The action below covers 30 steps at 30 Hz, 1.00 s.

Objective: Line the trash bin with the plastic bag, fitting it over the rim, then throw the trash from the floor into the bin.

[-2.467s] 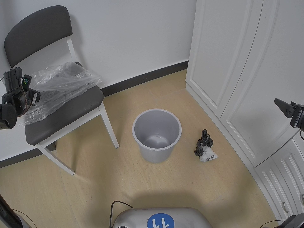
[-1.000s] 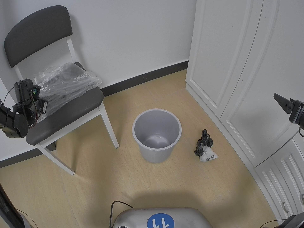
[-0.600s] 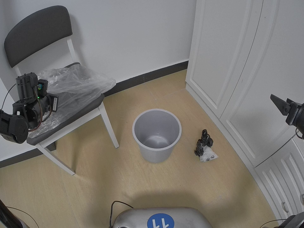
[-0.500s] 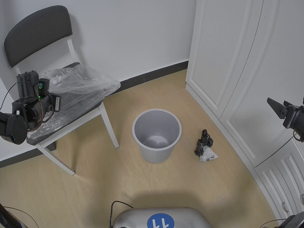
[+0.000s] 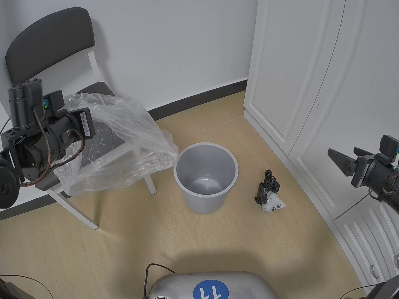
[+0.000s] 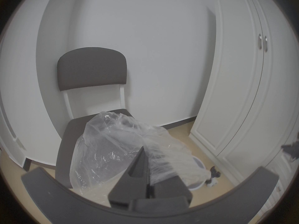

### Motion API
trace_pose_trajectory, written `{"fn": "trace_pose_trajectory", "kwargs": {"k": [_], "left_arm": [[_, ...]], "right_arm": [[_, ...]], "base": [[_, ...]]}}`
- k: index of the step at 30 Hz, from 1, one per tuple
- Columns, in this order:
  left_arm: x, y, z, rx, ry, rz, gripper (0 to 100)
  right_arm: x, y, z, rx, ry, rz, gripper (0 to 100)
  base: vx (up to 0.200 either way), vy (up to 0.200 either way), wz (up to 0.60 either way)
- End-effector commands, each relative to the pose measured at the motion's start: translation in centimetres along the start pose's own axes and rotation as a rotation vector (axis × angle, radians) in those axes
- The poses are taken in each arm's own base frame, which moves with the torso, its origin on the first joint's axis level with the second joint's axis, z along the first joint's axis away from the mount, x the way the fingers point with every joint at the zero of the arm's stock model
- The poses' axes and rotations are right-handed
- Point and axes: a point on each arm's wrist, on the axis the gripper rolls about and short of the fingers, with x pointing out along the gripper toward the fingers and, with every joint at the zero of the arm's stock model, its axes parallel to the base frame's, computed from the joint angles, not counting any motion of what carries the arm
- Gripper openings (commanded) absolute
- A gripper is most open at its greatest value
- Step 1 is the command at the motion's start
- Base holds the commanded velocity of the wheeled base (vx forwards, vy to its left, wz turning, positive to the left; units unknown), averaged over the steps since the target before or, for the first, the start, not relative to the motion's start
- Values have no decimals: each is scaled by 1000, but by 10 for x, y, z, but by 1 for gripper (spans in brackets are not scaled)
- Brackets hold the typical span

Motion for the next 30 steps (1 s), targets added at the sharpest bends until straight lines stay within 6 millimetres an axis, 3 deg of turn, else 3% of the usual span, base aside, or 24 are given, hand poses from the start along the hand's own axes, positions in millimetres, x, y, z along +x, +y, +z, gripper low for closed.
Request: {"fn": "trace_pose_trajectory", "kwargs": {"k": [1, 9, 17, 25, 30], "left_arm": [[-32, -12, 10, -65, -45, -94, 0], [-38, -40, 7, -212, -24, -207, 0], [-42, -71, 19, -292, -101, -329, 0], [-49, -74, 24, -308, -124, -359, 0], [-51, -75, 25, -313, -133, -369, 0]], "right_arm": [[19, 20, -26, -28, 103, 20, 100], [33, 31, -52, -43, 131, 61, 100], [39, 56, -85, -70, 232, 138, 100], [28, 90, -111, -54, 340, 271, 100], [14, 100, -118, -61, 372, 337, 100]], "base": [[0, 0, 0], [0, 0, 0], [0, 0, 0], [0, 0, 0], [0, 0, 0]]}}
